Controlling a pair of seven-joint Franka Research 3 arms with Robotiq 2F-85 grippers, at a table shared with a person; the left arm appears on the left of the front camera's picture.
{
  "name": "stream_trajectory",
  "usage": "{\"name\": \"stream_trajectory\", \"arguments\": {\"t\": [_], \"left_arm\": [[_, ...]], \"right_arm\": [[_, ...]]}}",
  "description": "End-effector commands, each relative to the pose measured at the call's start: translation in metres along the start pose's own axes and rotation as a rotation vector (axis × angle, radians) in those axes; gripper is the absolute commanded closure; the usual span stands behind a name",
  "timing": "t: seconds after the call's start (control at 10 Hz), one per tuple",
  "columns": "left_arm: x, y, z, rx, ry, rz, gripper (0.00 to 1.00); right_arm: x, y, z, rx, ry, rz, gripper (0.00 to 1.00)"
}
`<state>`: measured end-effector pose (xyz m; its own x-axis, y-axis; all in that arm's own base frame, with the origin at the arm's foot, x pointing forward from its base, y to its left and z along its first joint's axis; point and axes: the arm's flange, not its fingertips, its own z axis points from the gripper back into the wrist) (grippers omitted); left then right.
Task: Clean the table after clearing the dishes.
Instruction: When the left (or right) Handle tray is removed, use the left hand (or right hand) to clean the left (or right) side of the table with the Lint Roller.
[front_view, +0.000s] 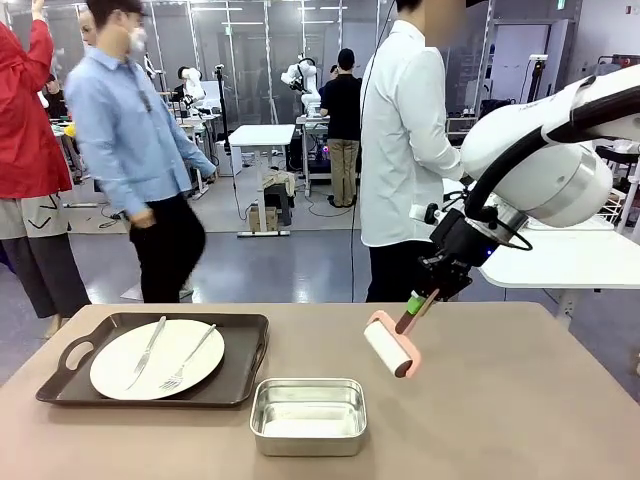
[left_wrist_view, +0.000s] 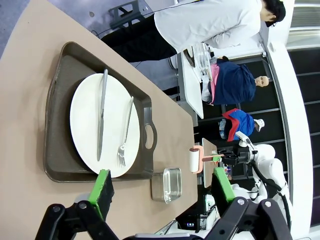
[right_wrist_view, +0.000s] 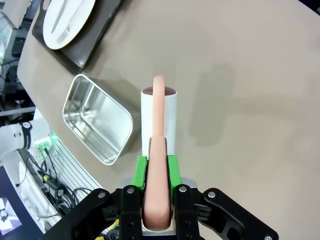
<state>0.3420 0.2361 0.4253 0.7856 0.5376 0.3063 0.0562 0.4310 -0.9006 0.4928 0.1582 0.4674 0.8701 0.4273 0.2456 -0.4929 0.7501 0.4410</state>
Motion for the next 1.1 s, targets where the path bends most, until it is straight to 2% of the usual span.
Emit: {"name": "stream_trajectory", "arguments": {"t": [0.0, 0.1, 0.2, 0.4, 1.0], "left_arm": [[0.001, -0.001, 0.003, -0.016, -0.004, -0.005, 0.00], [0.001, -0.001, 0.003, -0.016, -0.004, -0.005, 0.00], [0.001, -0.001, 0.003, -0.016, -0.004, -0.005, 0.00], [0.001, -0.001, 0.003, -0.016, -0.004, -0.005, 0.00], [0.001, -0.001, 0.003, -0.016, -0.004, -0.005, 0.00]], "right_arm": [[0.005, 0.000, 0.002, -0.001, 0.013, 0.009, 0.99], [0.000, 0.000, 0.000, 0.000, 0.000, 0.000, 0.79], [0.001, -0.003, -0.007, 0.049, -0.008, -0.060, 0.79], [-0.009, -0.006, -0.017, 0.058, -0.049, -0.196, 0.79], [-0.022, -0.043, -0.055, 0.061, -0.138, -0.389, 0.79]]}}
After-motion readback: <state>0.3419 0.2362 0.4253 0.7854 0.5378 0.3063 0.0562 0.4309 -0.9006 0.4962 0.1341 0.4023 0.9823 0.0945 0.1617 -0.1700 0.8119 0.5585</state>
